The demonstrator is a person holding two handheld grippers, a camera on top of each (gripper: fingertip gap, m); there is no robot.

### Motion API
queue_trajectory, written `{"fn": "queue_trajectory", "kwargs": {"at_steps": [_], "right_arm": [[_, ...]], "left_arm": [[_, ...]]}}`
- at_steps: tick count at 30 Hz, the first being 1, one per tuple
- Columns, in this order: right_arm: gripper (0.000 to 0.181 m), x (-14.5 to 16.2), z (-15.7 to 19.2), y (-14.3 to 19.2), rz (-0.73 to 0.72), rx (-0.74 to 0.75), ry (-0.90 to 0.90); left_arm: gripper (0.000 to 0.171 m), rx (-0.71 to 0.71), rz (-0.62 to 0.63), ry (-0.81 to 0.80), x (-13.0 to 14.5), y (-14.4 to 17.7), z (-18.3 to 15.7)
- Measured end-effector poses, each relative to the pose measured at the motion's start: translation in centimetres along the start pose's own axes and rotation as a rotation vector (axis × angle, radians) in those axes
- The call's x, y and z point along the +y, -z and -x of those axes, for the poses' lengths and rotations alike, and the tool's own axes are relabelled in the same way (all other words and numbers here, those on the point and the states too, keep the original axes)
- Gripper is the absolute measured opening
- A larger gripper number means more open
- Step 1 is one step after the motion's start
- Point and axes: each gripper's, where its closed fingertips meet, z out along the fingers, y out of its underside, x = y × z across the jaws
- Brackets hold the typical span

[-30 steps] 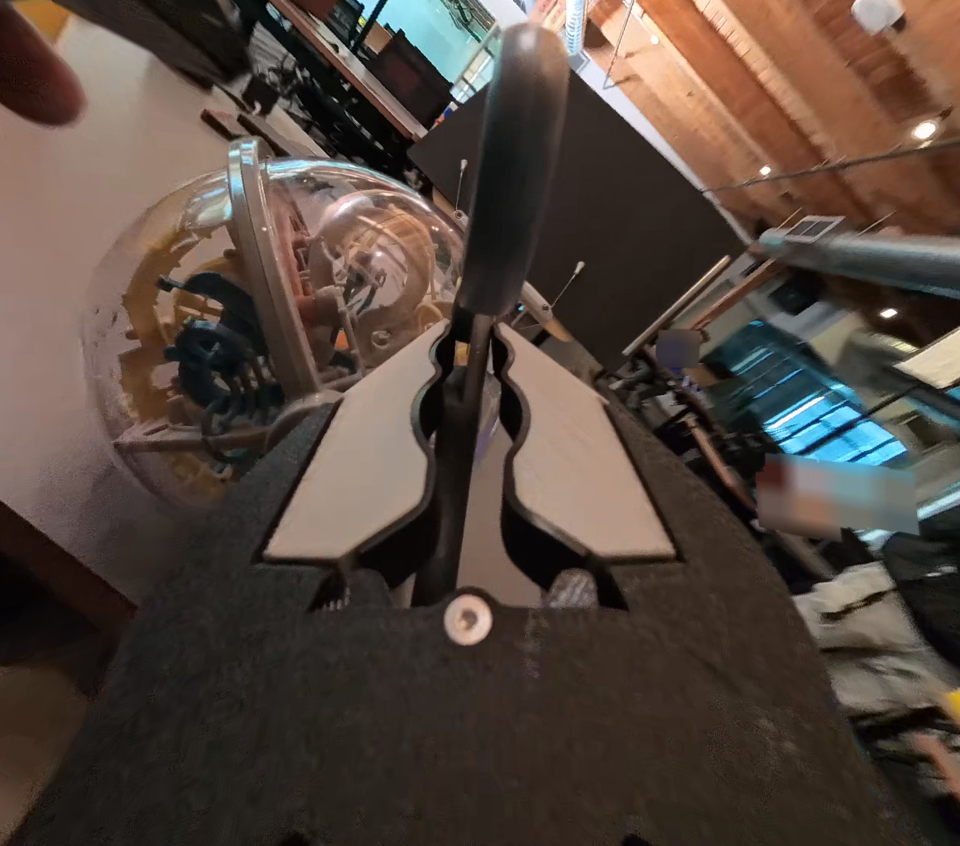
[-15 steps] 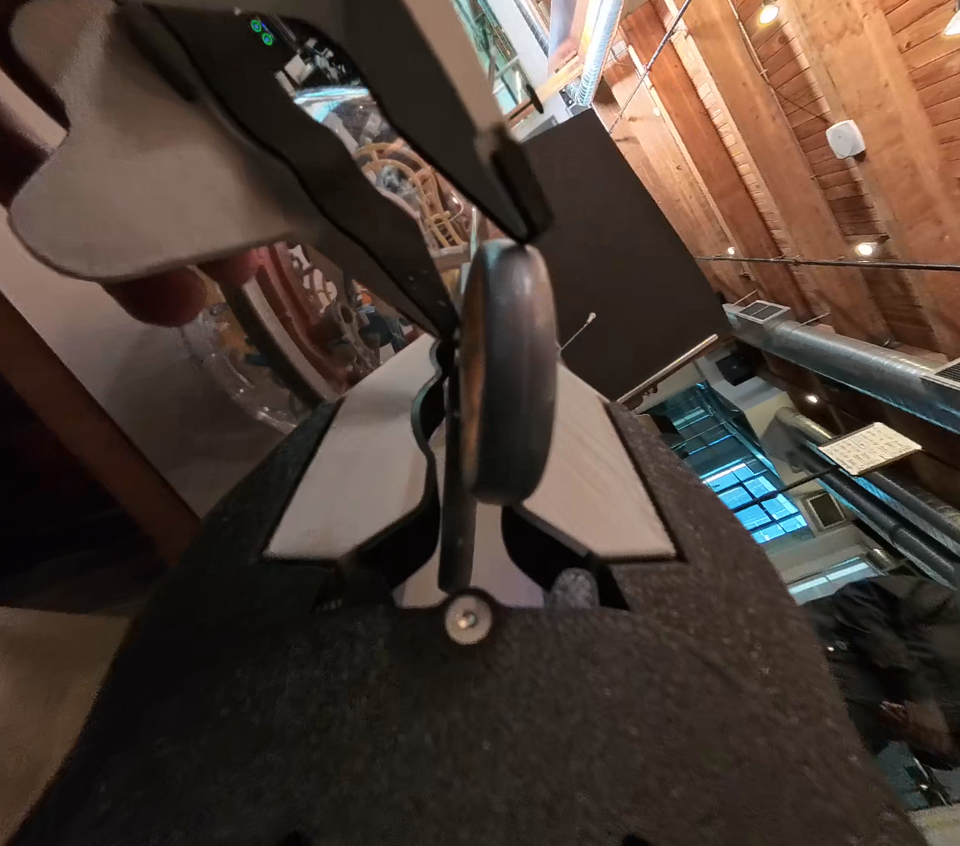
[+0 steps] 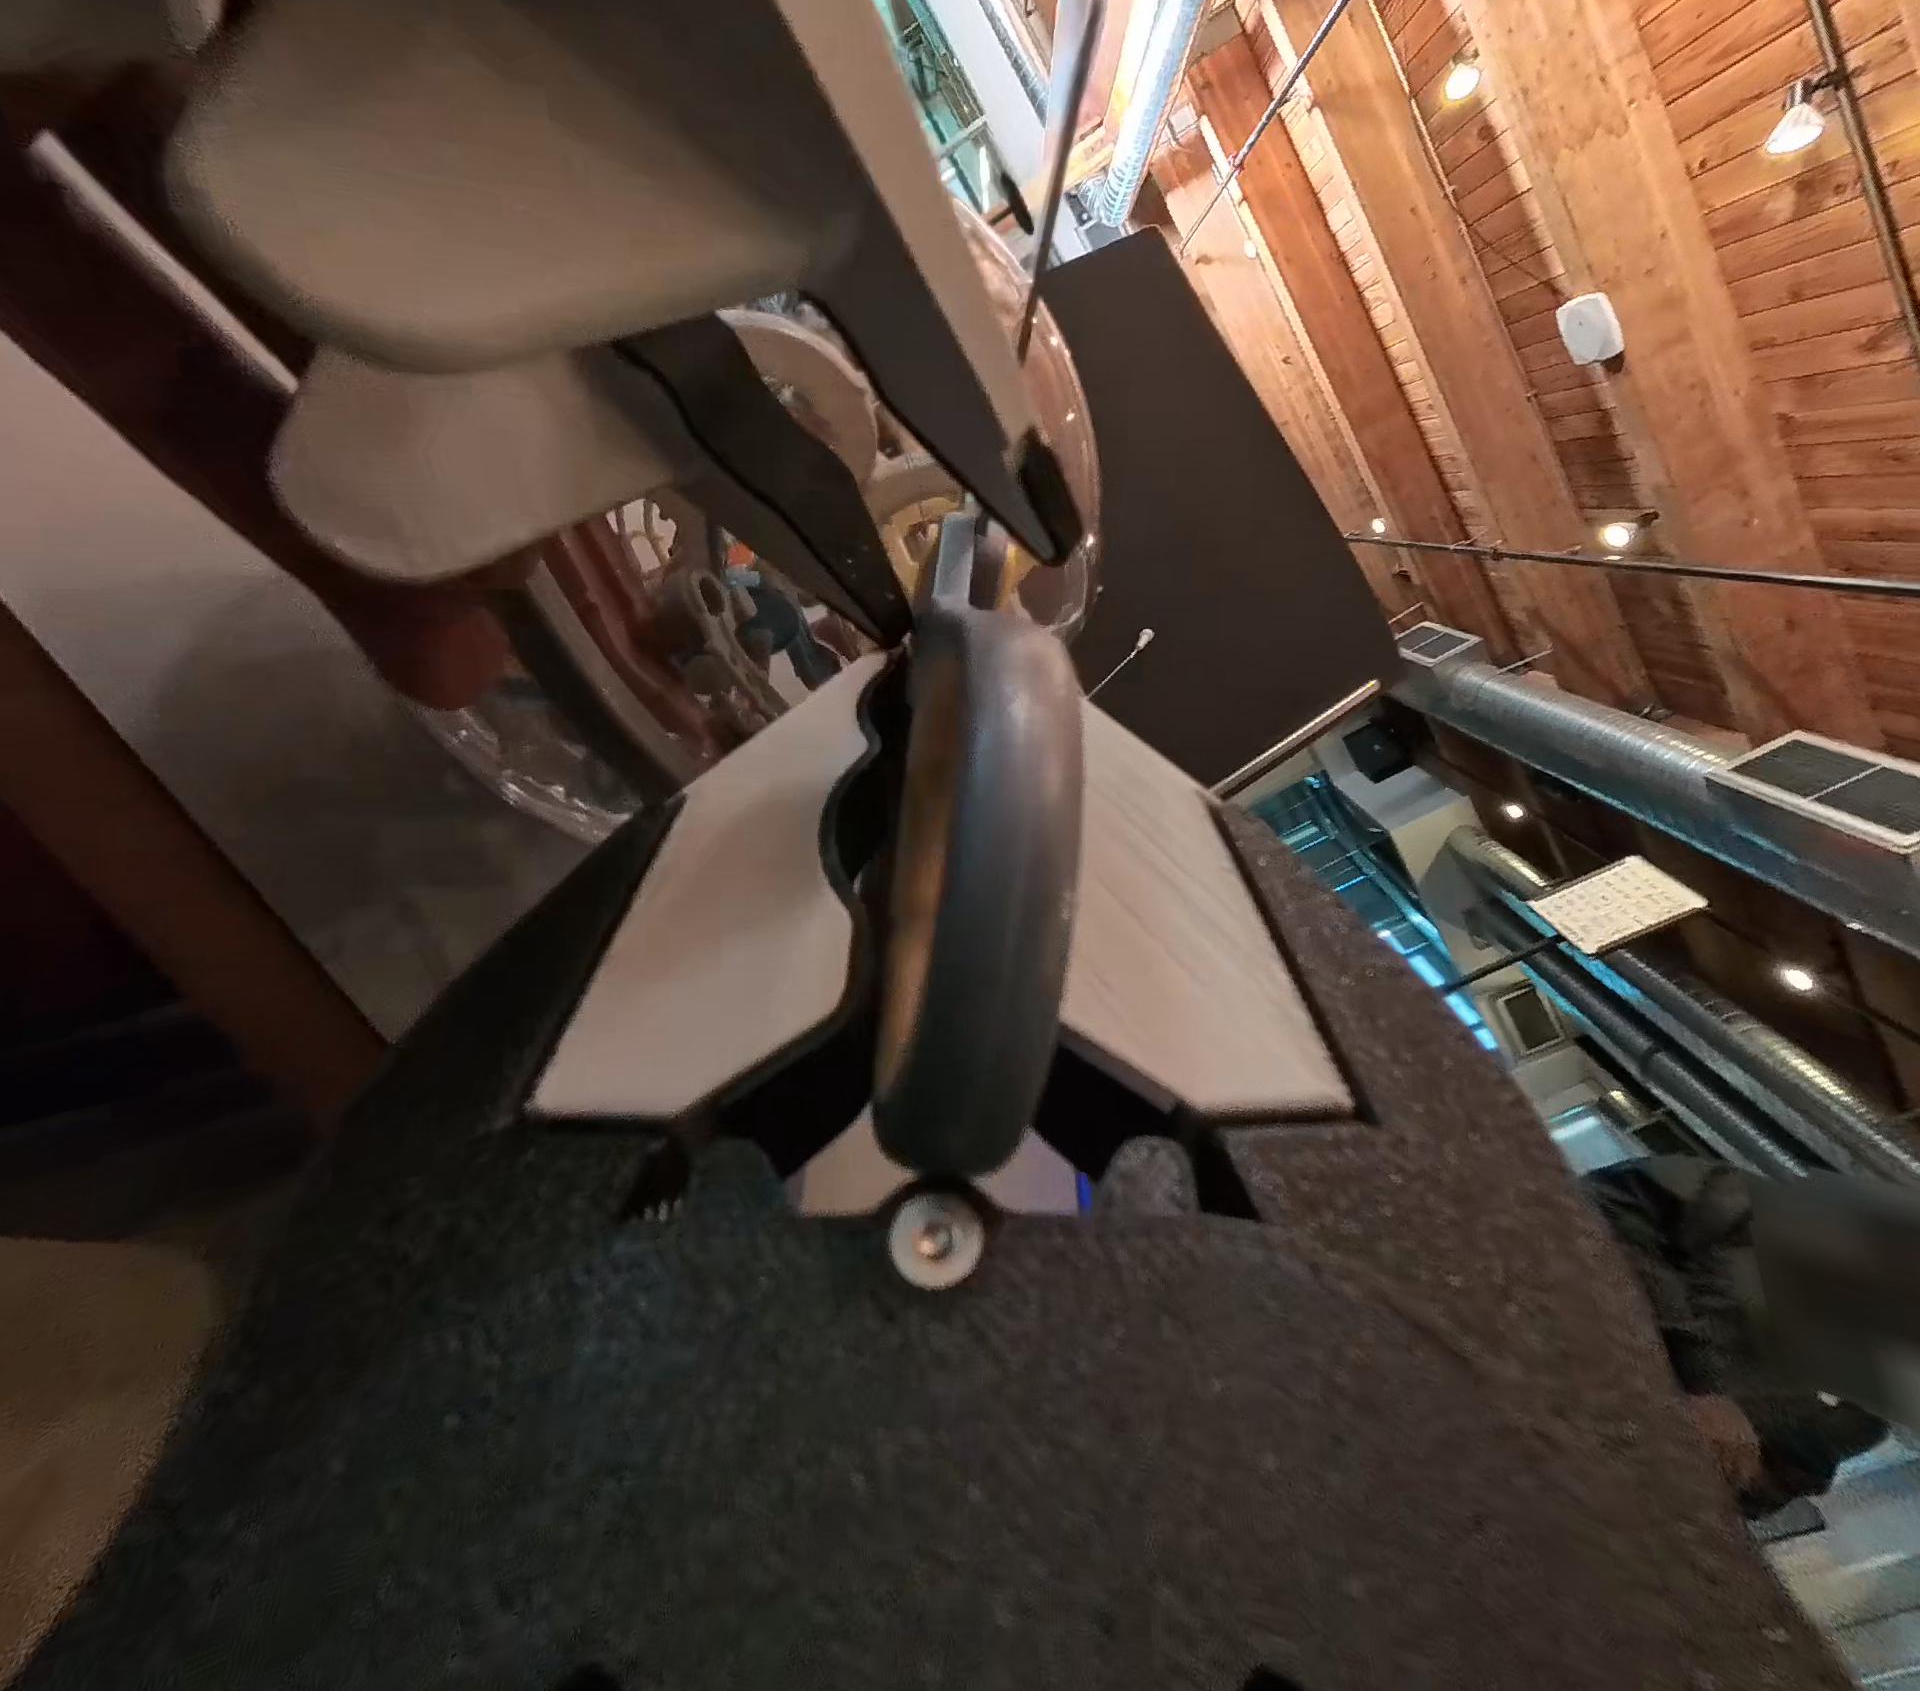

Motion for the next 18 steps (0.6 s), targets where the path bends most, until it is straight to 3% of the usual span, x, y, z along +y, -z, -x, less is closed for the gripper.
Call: {"fn": "queue_trajectory", "kwargs": {"at_steps": [1, 11, 15, 18], "right_arm": [[0.013, 0.1, 0.0, 0.0, -0.004, 0.004, 0.023], [0.014, 0.4, 0.5, 0.4, -0.080, 0.053, 0.252], [0.014, 0.0, 1.2, 0.7, -0.132, 0.077, 0.347], [0.015, -0.3, 2.0, 1.0, -0.155, 0.041, 0.326]], "left_arm": [[0.032, -0.003, 0.002, 0.012, 0.0, 0.0, 0.1], [0.031, -0.025, -0.067, 0.142, -0.2, -0.2, 1.5], [0.030, -0.109, -0.183, 0.120, -1.1, 0.4, 2.3], [0.017, -0.139, -0.266, 0.104, -2.1, 1.2, 2.8]]}}
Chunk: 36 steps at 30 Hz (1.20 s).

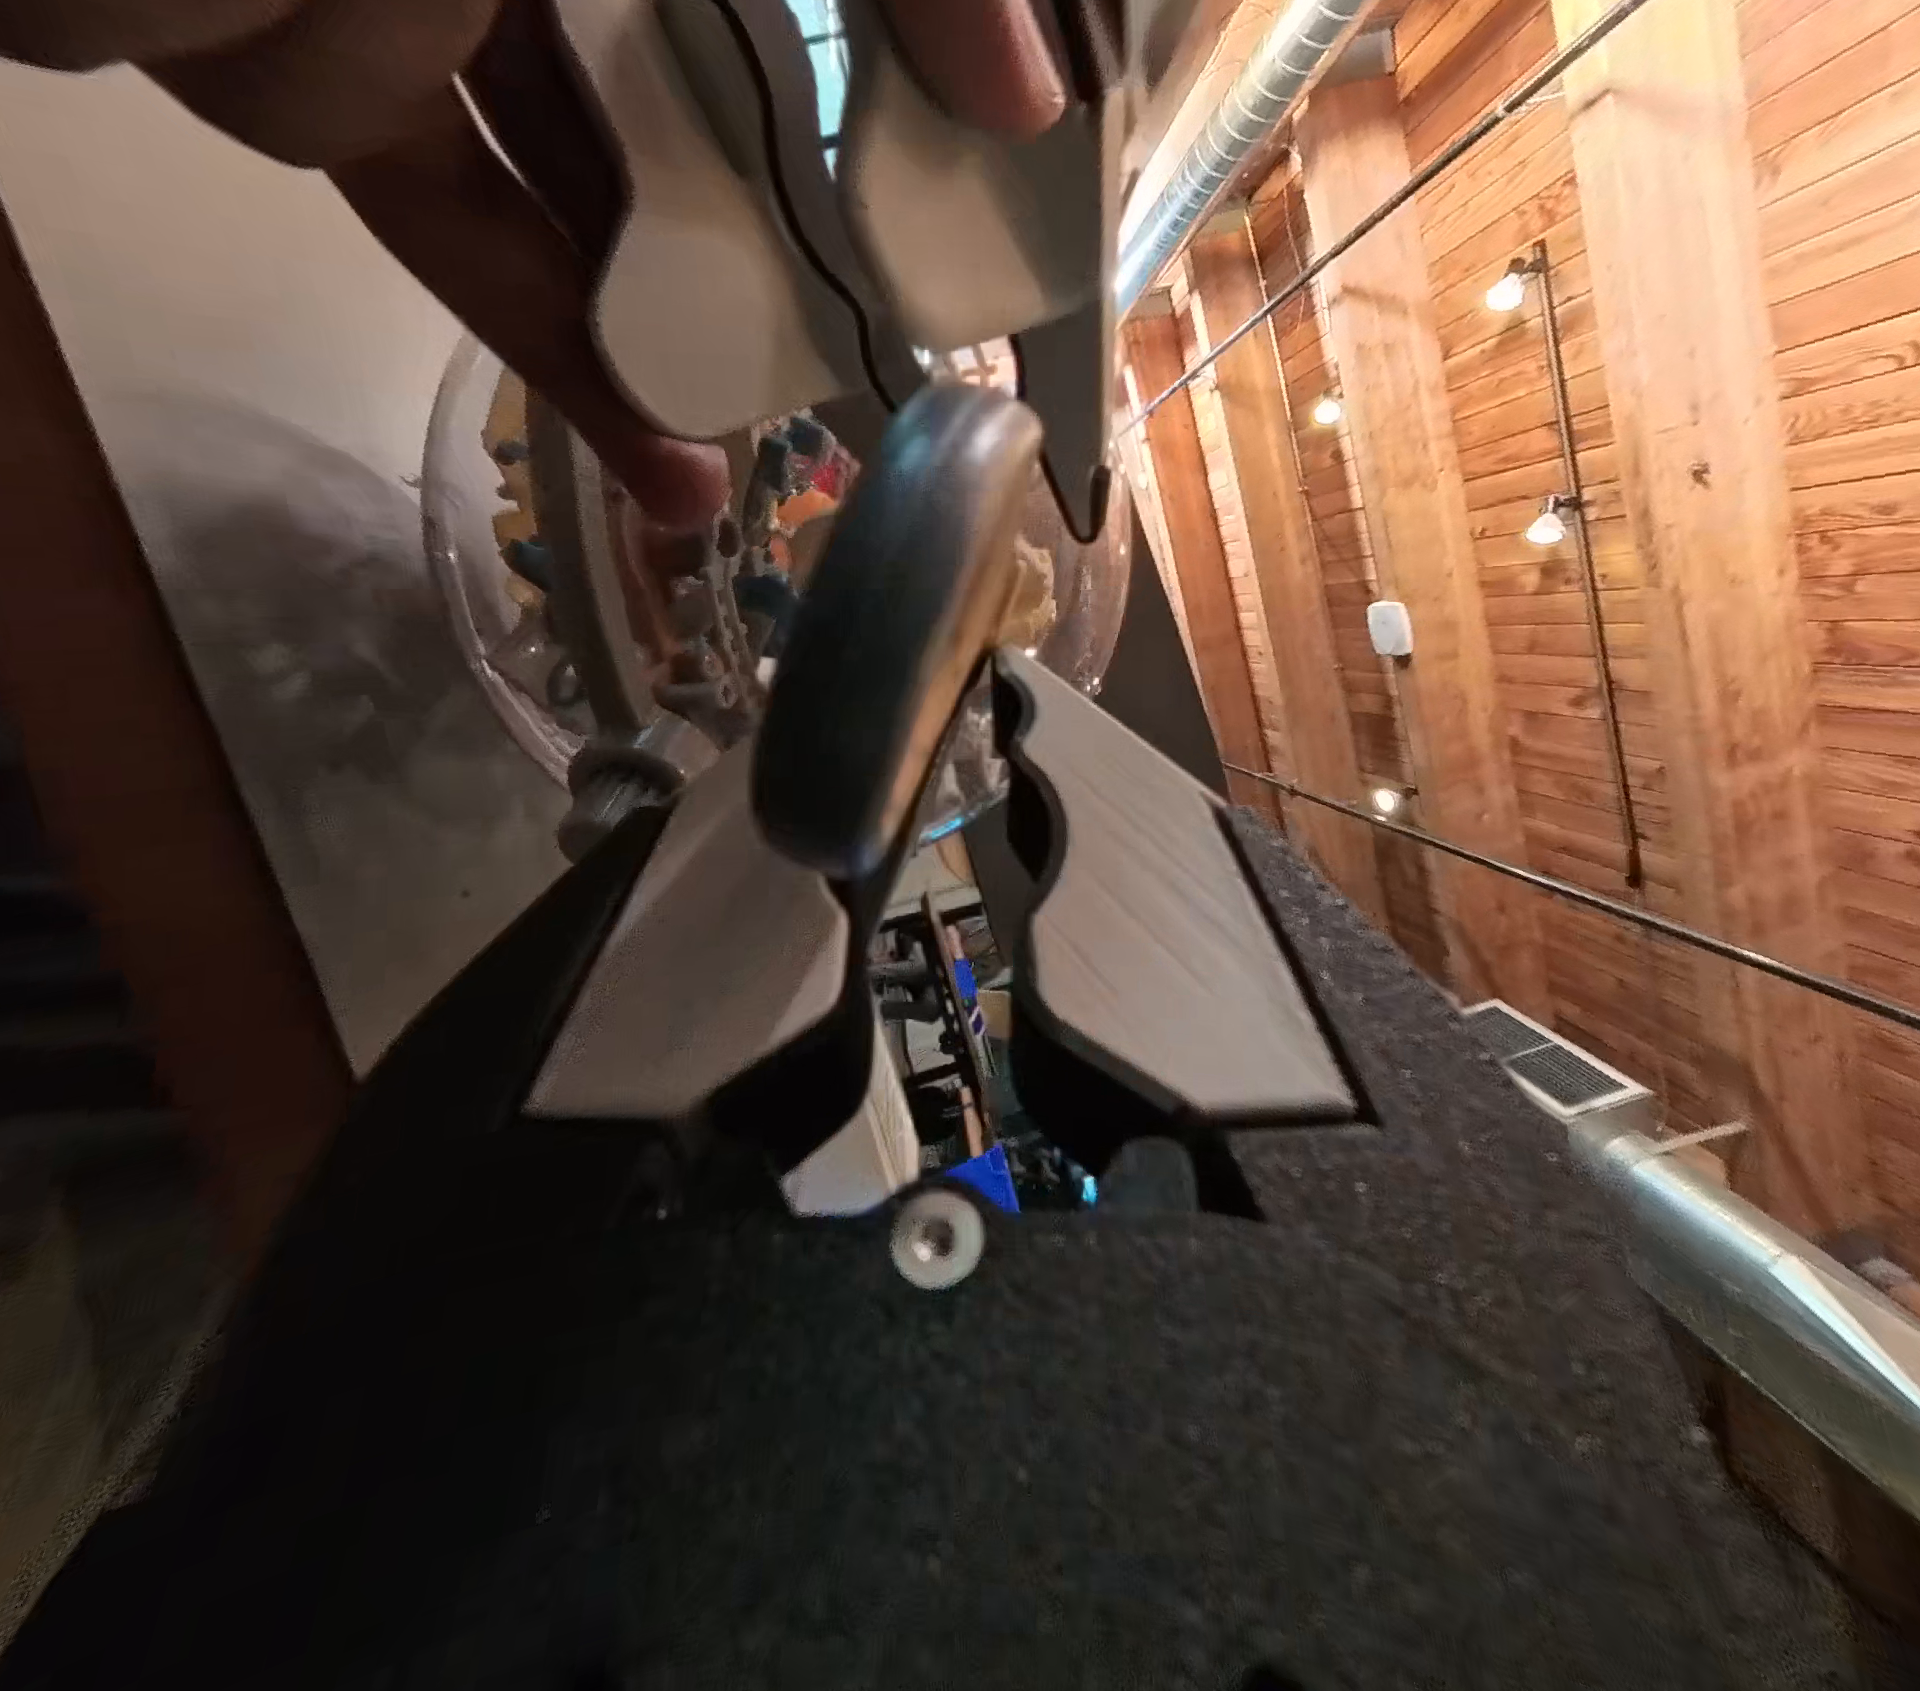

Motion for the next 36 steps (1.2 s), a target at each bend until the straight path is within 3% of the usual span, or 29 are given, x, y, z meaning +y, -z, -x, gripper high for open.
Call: {"fn": "queue_trajectory", "kwargs": {"at_steps": [4, 6, 12, 16, 20, 25, 29, 32, 36], "right_arm": [[0.019, 0.5, 0.2, -0.1, 0.014, -0.011, -0.015], [0.017, 0.7, 0.2, 0.2, 0.005, -0.015, -0.040], [0.018, 1.7, 0.7, 1.1, 0.016, -0.101, -0.238], [0.018, 3.3, 0.3, 1.9, 0.068, -0.119, -0.342], [0.019, 3.0, 0.1, 2.5, 0.052, -0.202, -0.583], [0.043, -0.1, -0.9, 2.2, -0.026, -0.399, -0.992], [0.099, -2.0, -0.2, 1.7, 0.006, -0.745, -1.310], [0.106, -1.0, 2.2, 0.8, 0.148, -0.840, -1.268], [0.105, -0.5, 4.1, 0.2, 0.225, -0.821, -1.082]], "left_arm": [[0.006, -0.072, -0.002, -0.083, -0.2, 0.0, 0.5], [0.000, -0.105, -0.061, -0.090, -1.0, 0.5, 1.1], [0.000, -0.097, -0.123, -0.035, -1.5, 0.5, 1.5], [0.000, -0.097, -0.241, 0.009, -3.4, 1.2, 1.8], [0.000, -0.113, -0.311, 0.013, -4.7, 2.0, 2.0], [0.000, -0.119, -0.328, 0.010, -4.8, 1.9, 2.1], [0.000, -0.139, -0.343, -0.008, -5.0, 1.9, 2.2], [0.000, -0.145, -0.356, -0.011, -5.1, 1.9, 2.3], [0.000, -0.167, -0.344, -0.038, -4.8, 1.6, 2.5]]}}
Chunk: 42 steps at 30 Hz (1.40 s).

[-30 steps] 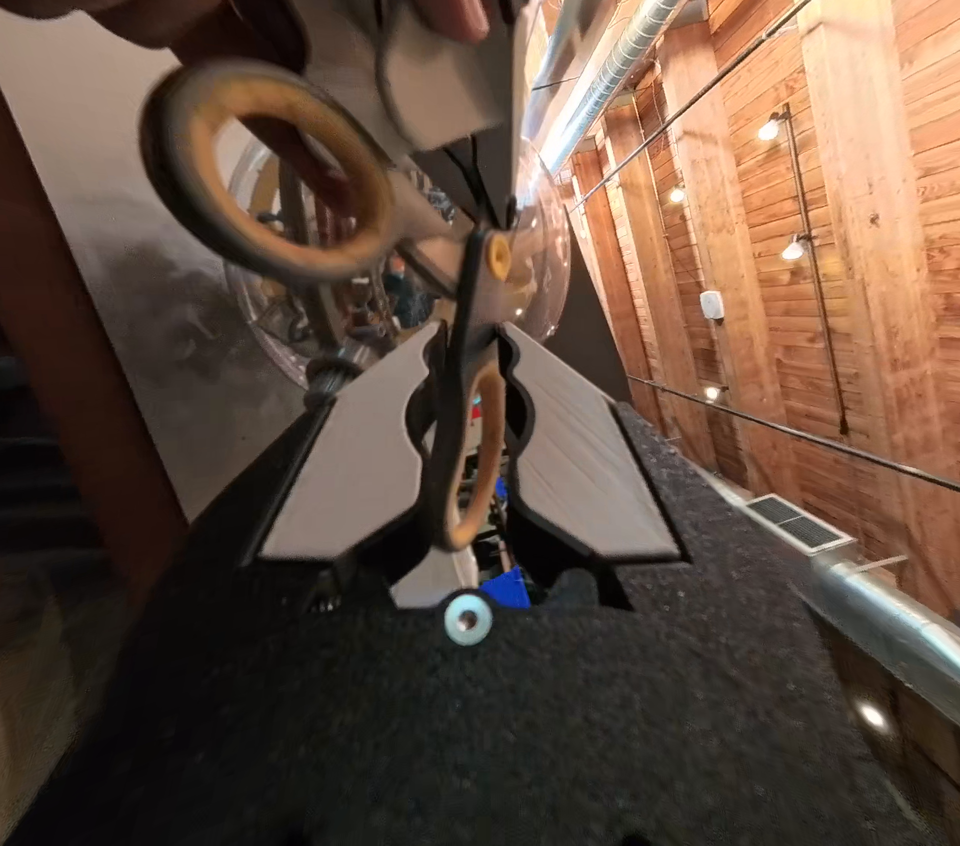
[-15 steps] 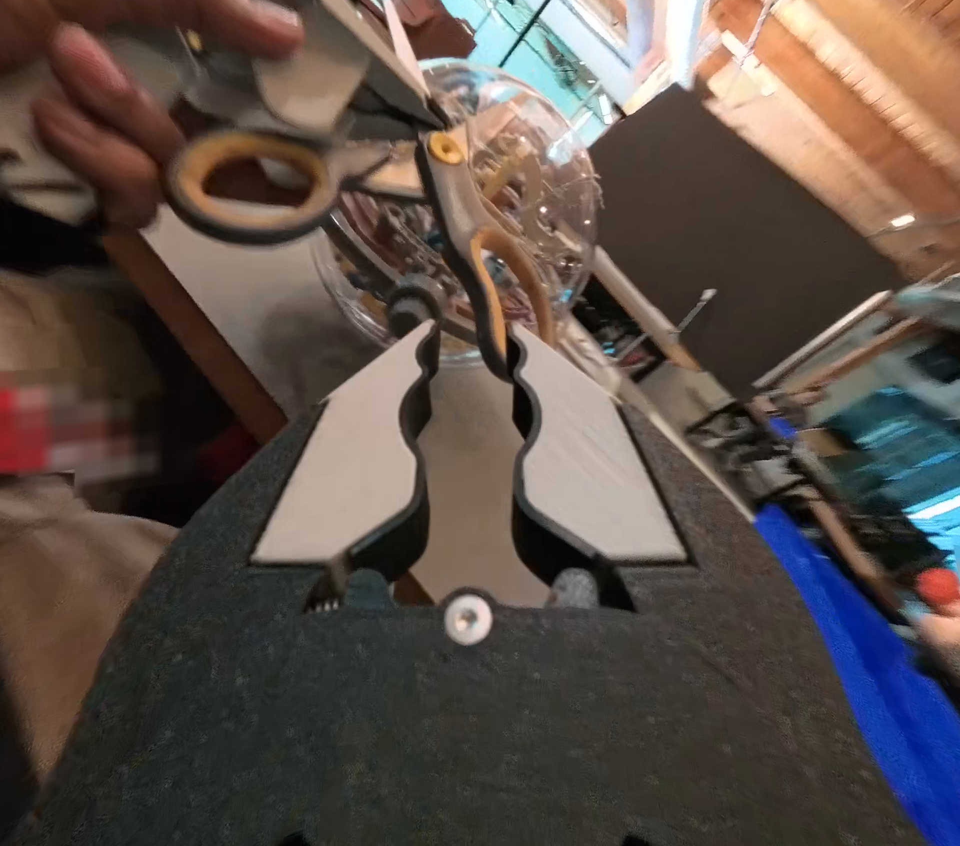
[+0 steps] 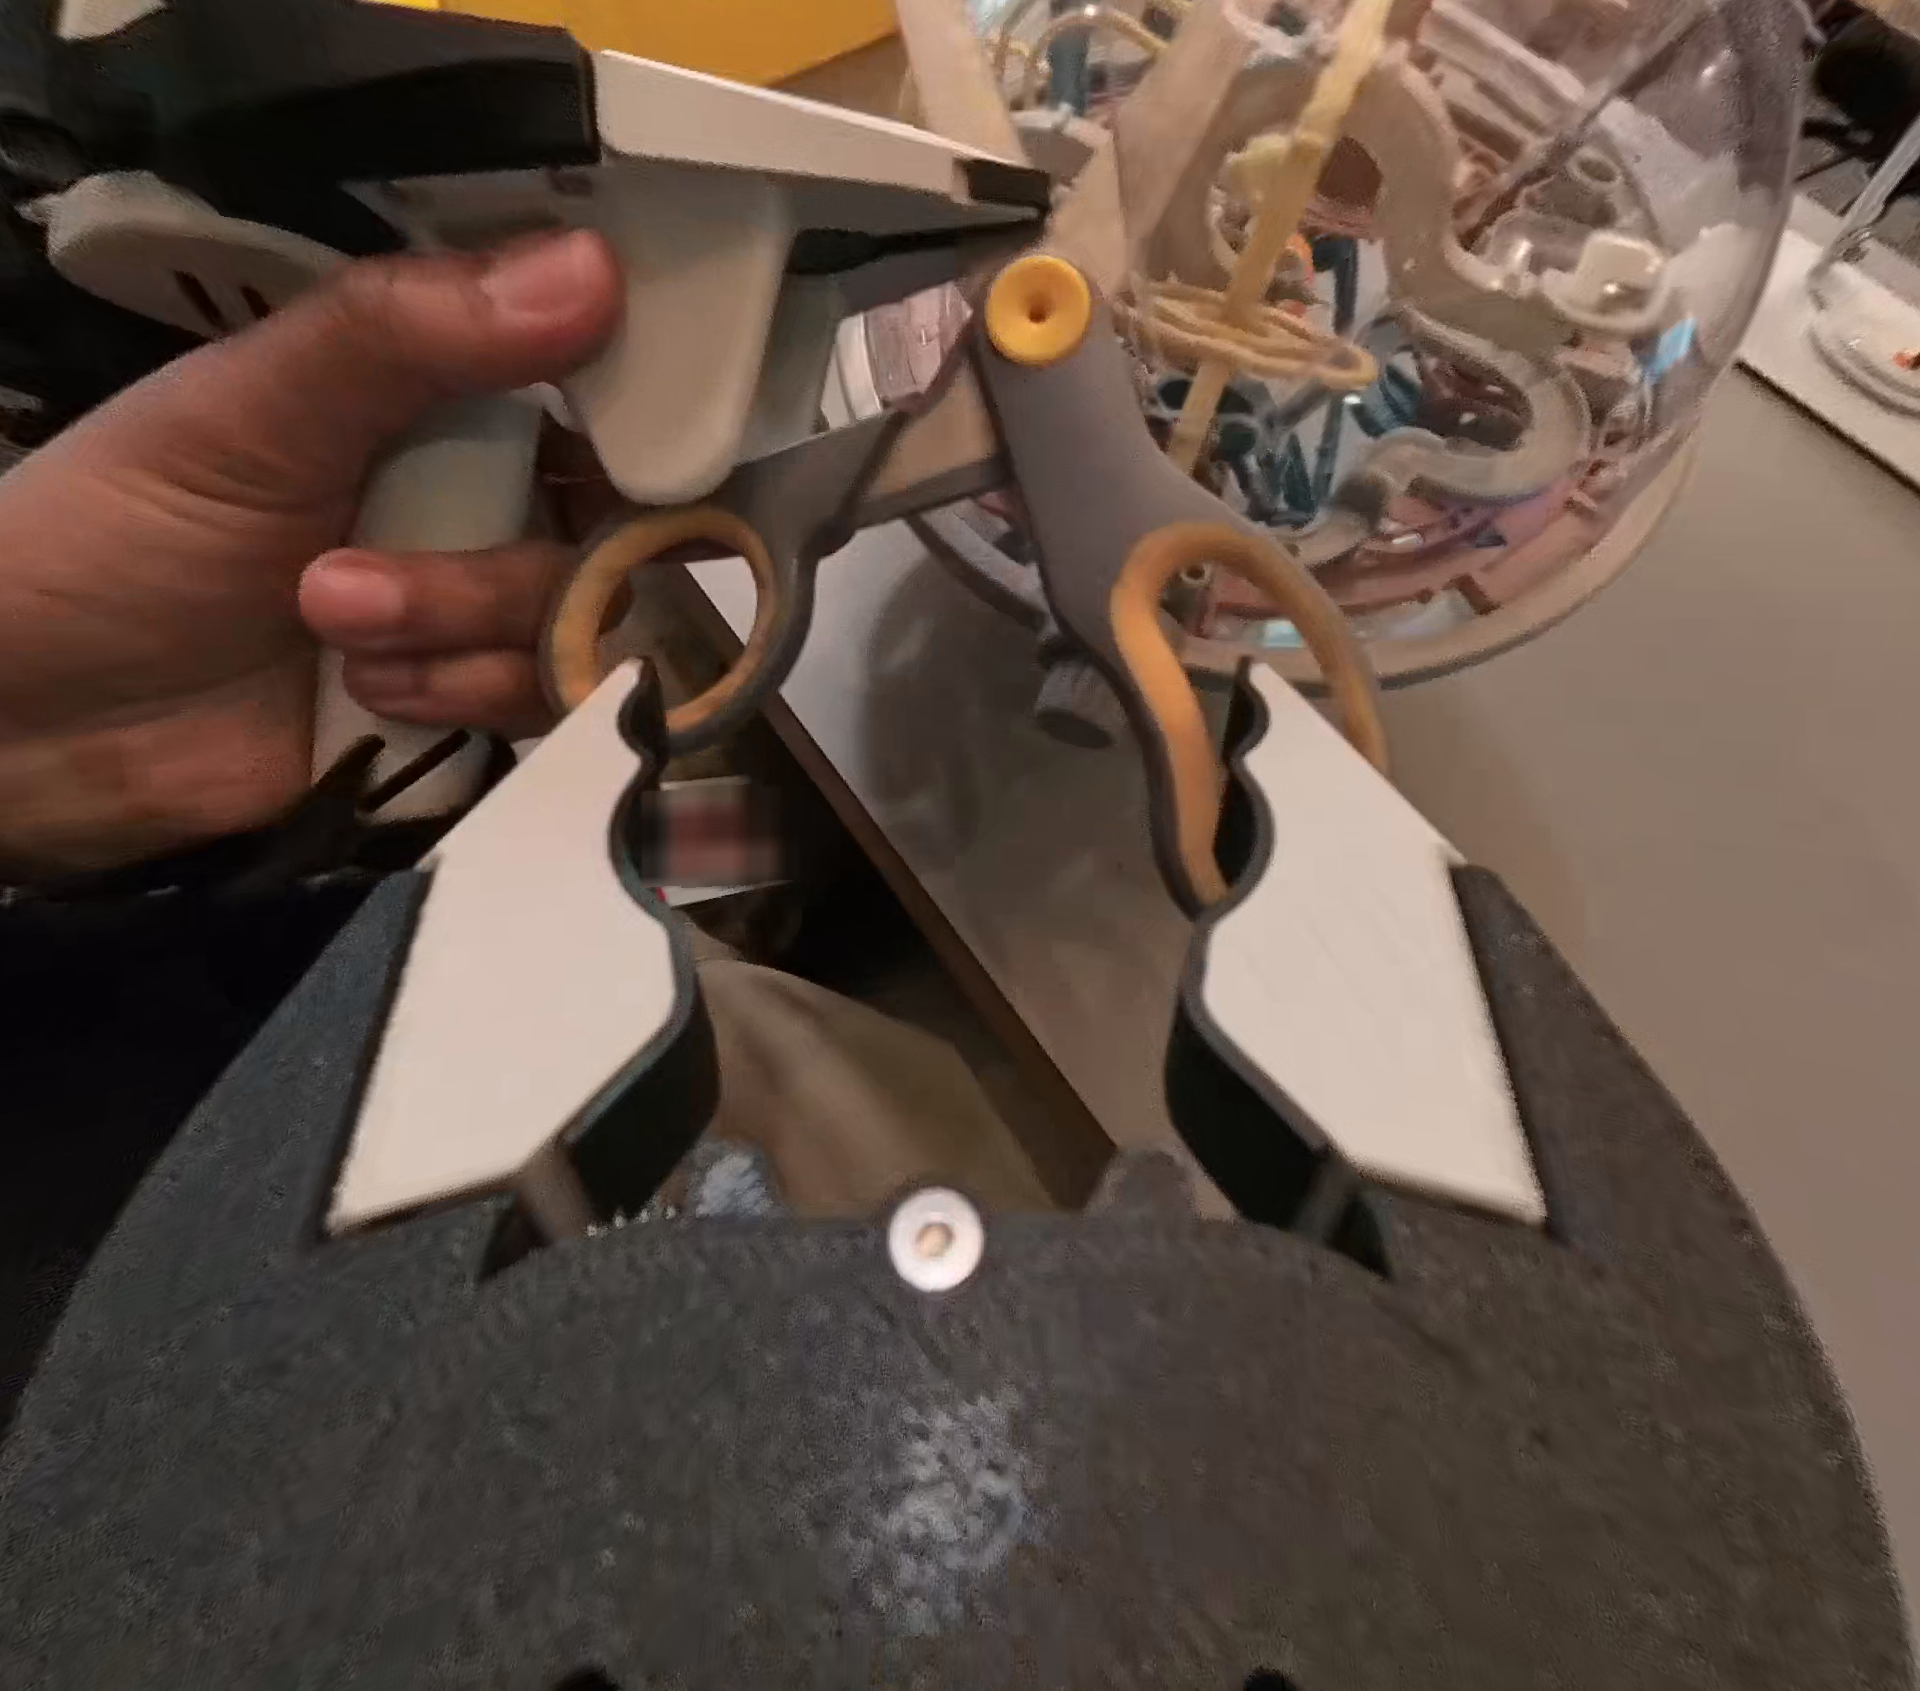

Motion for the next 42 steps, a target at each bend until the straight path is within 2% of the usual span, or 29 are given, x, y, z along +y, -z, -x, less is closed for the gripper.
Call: {"fn": "queue_trajectory", "kwargs": {"at_steps": [3, 7, 8, 9, 14, 22, 26, 28, 30, 34, 37, 42], "right_arm": [[0.099, 0.4, -0.4, -0.7, 0.042, 0.052, 0.069], [0.068, 1.4, -0.7, -1.2, 0.103, 0.062, 0.094], [0.056, 1.4, -0.5, -1.2, 0.095, 0.054, 0.090], [0.053, 1.2, -0.5, -1.1, 0.073, 0.062, 0.097], [0.047, 1.4, -0.8, -1.0, 0.075, 0.072, 0.122], [0.042, 1.3, -0.1, -0.9, 0.055, -0.019, 0.043], [0.041, 0.8, 0.7, -0.9, 0.014, -0.142, -0.082], [0.041, 0.6, 0.9, -0.9, -0.007, -0.190, -0.143], [0.041, 0.3, 1.1, -0.6, -0.035, -0.257, -0.221], [0.041, -1.2, 1.0, 0.5, -0.158, -0.479, -0.497], [0.040, -2.1, 0.3, 1.7, -0.241, -0.628, -0.667], [0.040, -2.2, 0.6, 2.1, -0.298, -0.716, -0.753]], "left_arm": [[0.000, 0.003, 0.000, 0.012, 0.5, -0.2, -0.1], [0.000, -0.010, 0.001, 0.021, 1.1, -0.4, 0.5], [0.000, -0.012, -0.004, 0.022, 1.0, -0.4, 0.6], [0.000, -0.012, -0.010, 0.024, 0.7, -0.4, 0.6], [0.000, 0.004, 0.002, 0.047, 0.9, -0.3, 0.8], [0.000, 0.026, 0.008, 0.051, 0.9, -0.2, 0.6], [0.002, 0.088, 0.004, 0.084, 0.8, 0.0, 0.3], [0.015, 0.155, 0.018, 0.071, 1.1, 0.4, -0.5], [0.023, 0.215, 0.047, 0.016, 1.5, 1.0, -1.2], [0.025, 0.315, 0.147, -0.090, 2.0, 1.7, -2.5], [0.035, 0.352, 0.397, -0.008, 5.4, 1.3, -3.4], [0.039, 0.391, 0.365, 0.133, 6.1, 0.9, -4.0]]}}
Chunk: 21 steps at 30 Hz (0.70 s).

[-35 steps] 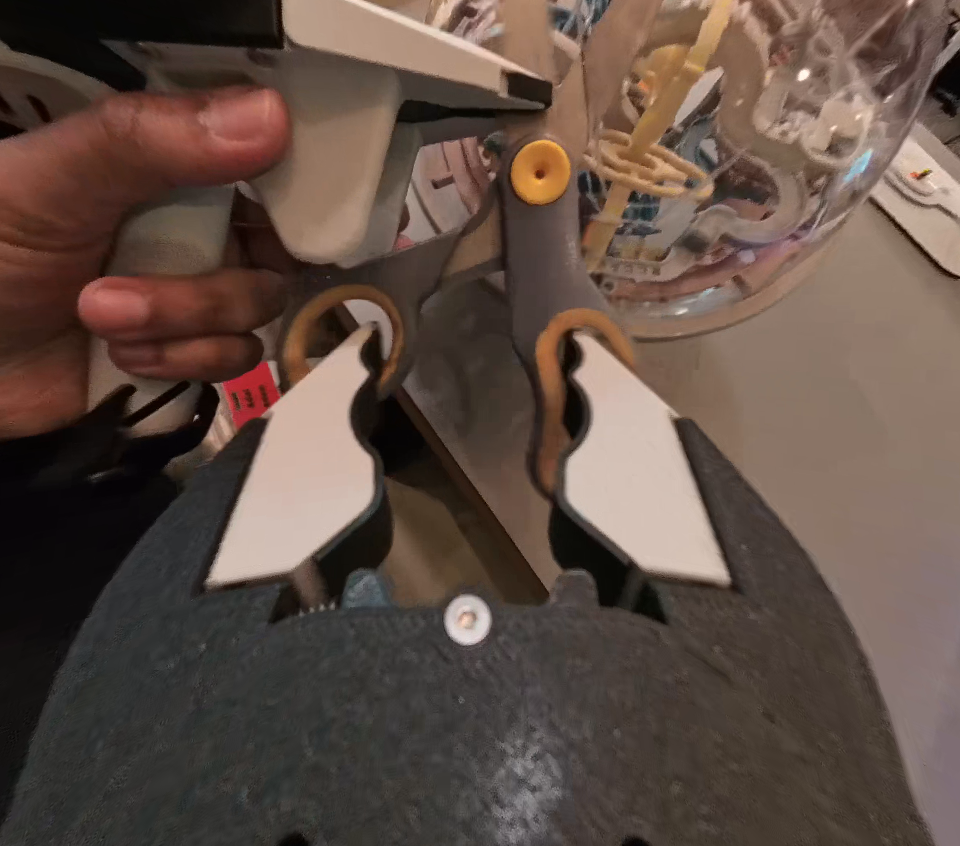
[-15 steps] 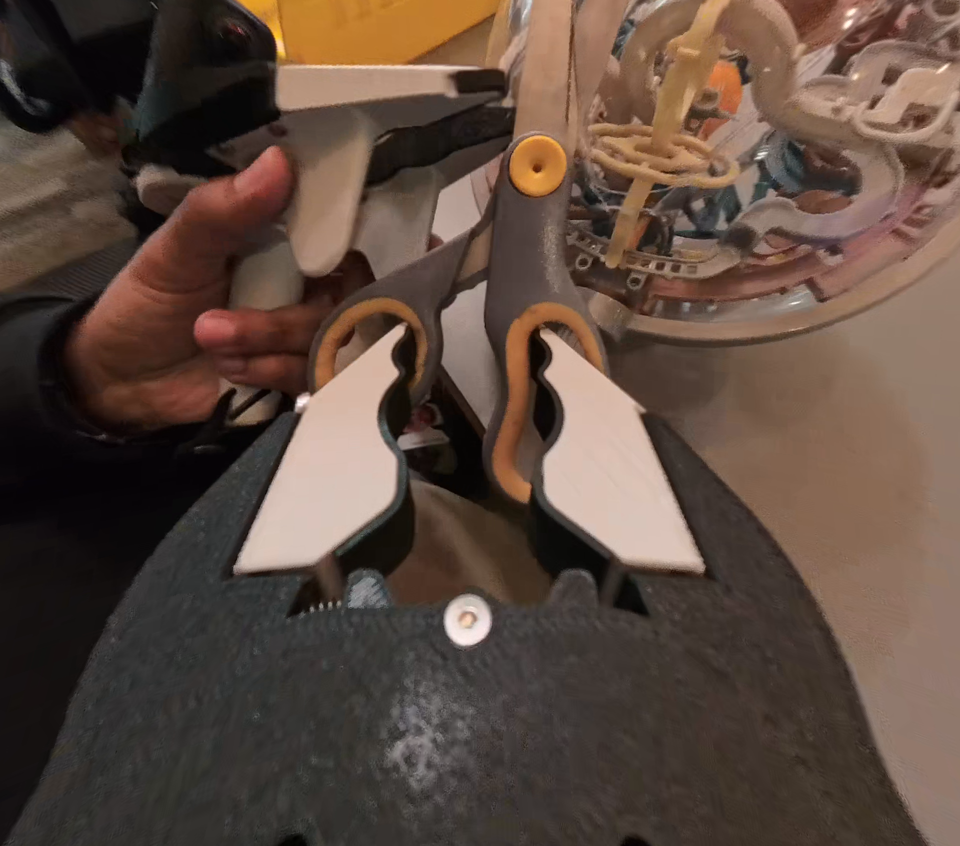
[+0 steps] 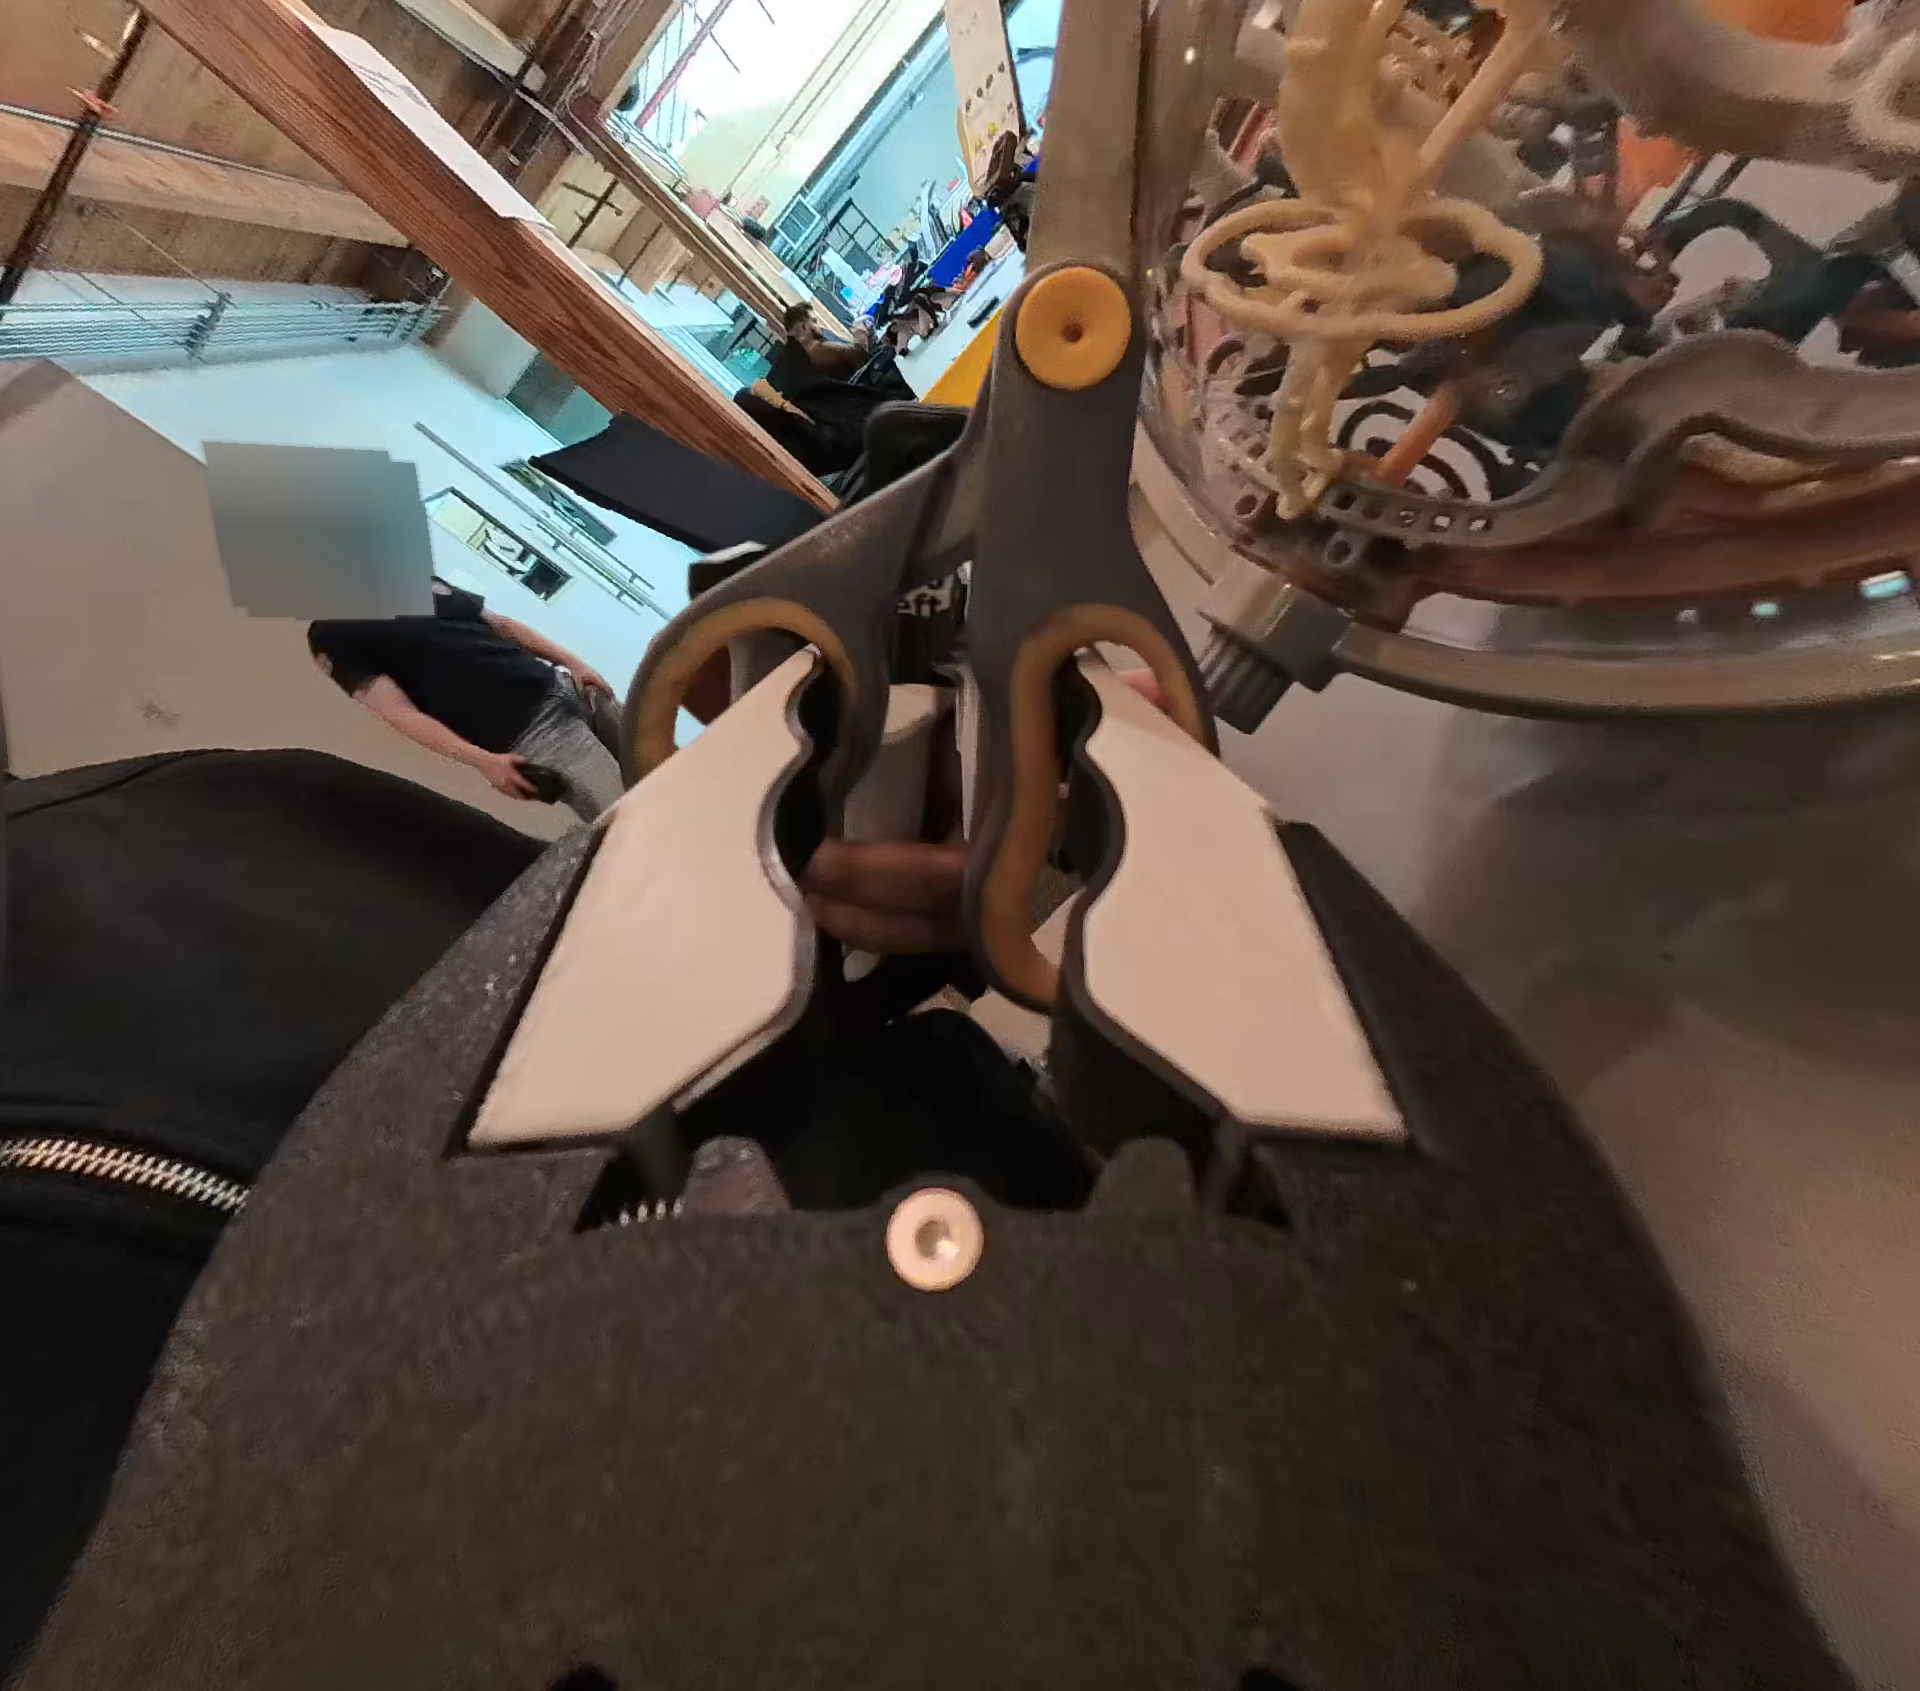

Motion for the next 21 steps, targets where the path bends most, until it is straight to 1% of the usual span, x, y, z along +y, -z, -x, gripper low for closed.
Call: {"fn": "queue_trajectory", "kwargs": {"at_steps": [2, 4, 5, 6, 7, 8, 9, 10, 12, 13, 19, 21], "right_arm": [[0.040, -0.3, 0.0, 0.2, -0.021, -0.020, -0.016], [0.040, -0.8, 0.2, 0.5, -0.054, -0.062, -0.054], [0.040, -1.0, 0.2, 0.8, -0.070, -0.087, -0.074], [0.040, -1.2, 0.3, 0.9, -0.084, -0.109, -0.093], [0.040, -1.4, 0.3, 1.1, -0.094, -0.122, -0.104], [0.040, -1.4, 0.3, 1.1, -0.101, -0.130, -0.110], [0.040, -1.4, 0.3, 1.1, -0.103, -0.135, -0.112], [0.040, -1.4, 0.3, 1.0, -0.103, -0.137, -0.112], [0.039, -1.3, 0.3, 0.7, -0.093, -0.137, -0.103], [0.040, -1.2, 0.5, 0.5, -0.090, -0.146, -0.102], [0.040, -1.3, 0.4, 0.3, -0.096, -0.156, -0.106], [0.040, -1.4, 0.5, 0.3, -0.102, -0.167, -0.113]], "left_arm": [[0.039, 0.035, 0.021, 0.058, 0.3, 0.1, 0.0], [0.040, 0.115, 0.069, 0.162, 0.4, 0.3, -0.8], [0.040, 0.202, 0.043, 0.187, -0.4, 0.8, -1.9], [0.041, 0.279, -0.006, 0.171, -1.4, 1.5, -2.9], [0.041, 0.280, -0.026, 0.132, -1.7, 1.8, -3.1], [0.041, 0.207, 0.004, 0.100, -1.2, 1.5, -2.3], [0.041, 0.126, 0.061, 0.074, -0.3, 1.0, -1.4], [0.042, 0.076, 0.113, 0.051, 0.7, 0.4, -1.0], [0.042, 0.030, 0.171, 0.037, 2.2, -0.5, -0.6], [0.043, 0.017, 0.175, 0.039, 2.6, -0.8, -0.5], [0.043, 0.099, 0.072, 0.119, 1.9, -0.9, -0.2], [0.043, 0.115, 0.059, 0.132, 1.9, -0.8, 0.0]]}}
